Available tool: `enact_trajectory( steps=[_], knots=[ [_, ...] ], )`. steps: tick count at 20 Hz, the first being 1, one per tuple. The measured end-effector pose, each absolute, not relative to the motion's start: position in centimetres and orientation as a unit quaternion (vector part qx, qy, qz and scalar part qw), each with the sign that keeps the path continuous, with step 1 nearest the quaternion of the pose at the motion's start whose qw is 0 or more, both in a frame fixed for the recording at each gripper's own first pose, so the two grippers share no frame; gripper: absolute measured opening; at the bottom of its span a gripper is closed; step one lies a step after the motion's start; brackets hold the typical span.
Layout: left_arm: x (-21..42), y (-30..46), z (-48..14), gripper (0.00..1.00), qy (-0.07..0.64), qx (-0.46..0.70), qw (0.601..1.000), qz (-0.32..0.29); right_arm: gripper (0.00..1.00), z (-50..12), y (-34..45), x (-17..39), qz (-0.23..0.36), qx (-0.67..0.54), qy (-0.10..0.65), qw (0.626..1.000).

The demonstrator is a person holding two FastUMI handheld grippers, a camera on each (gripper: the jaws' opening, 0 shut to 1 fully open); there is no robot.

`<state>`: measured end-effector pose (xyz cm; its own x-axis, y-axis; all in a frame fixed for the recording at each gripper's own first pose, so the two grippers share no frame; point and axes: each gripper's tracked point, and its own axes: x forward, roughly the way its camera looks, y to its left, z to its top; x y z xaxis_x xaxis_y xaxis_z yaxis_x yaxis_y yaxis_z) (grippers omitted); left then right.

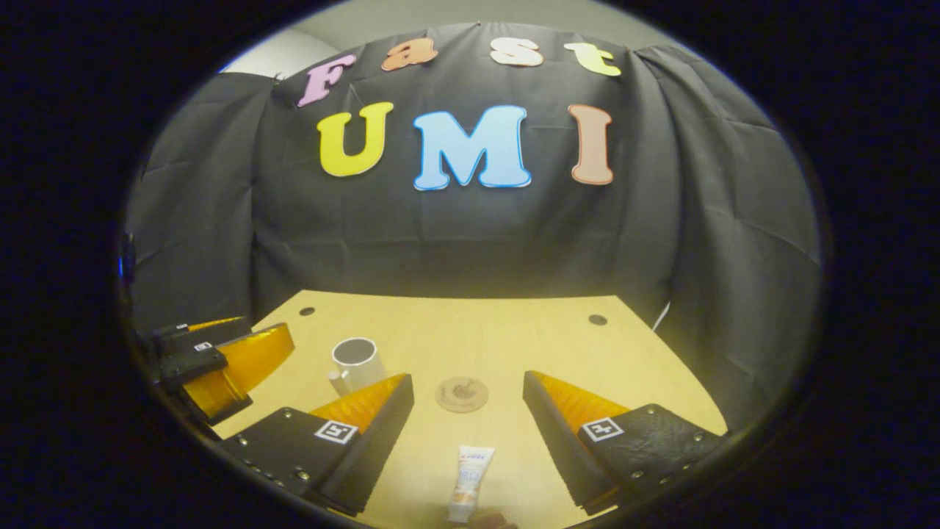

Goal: Put the toothbrush and toothpaste on the desktop into the cup, then pick up the cup and place it on the coaster on the desktop.

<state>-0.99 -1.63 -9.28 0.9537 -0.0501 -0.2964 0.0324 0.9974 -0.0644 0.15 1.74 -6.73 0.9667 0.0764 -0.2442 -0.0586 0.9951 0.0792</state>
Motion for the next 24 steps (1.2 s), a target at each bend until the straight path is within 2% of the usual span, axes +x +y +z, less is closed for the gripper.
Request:
enact_trajectory(
  steps=[3,4,5,11,16,24],
  knots=[
    [-1.4,-1.9,-12.0,0.93,0.195,-0.037,0.980,-0.025,0.95,-9.1,1.9,0.2,0.034,0.034,0.174,0.984],
    [-1.3,-1.9,-12.8,0.90,0.208,-0.039,0.977,-0.026,0.95,-9.9,2.0,0.4,0.035,0.033,0.188,0.981],
    [-1.5,-2.1,-13.4,0.93,0.218,-0.042,0.975,-0.026,0.95,-10.7,2.0,0.5,0.036,0.032,0.201,0.978],
    [-1.6,-2.5,-17.8,0.94,0.293,-0.056,0.954,-0.027,0.95,-14.2,1.9,0.0,0.036,0.035,0.275,0.960],
    [-2.6,-2.1,-22.7,0.94,0.380,-0.057,0.923,-0.021,0.95,-17.5,2.4,-0.2,0.046,0.056,0.336,0.939],
    [-2.0,-2.9,-26.5,0.94,0.492,-0.055,0.869,-0.010,0.97,-22.2,3.4,-0.9,0.063,0.080,0.438,0.893]
  ],
)
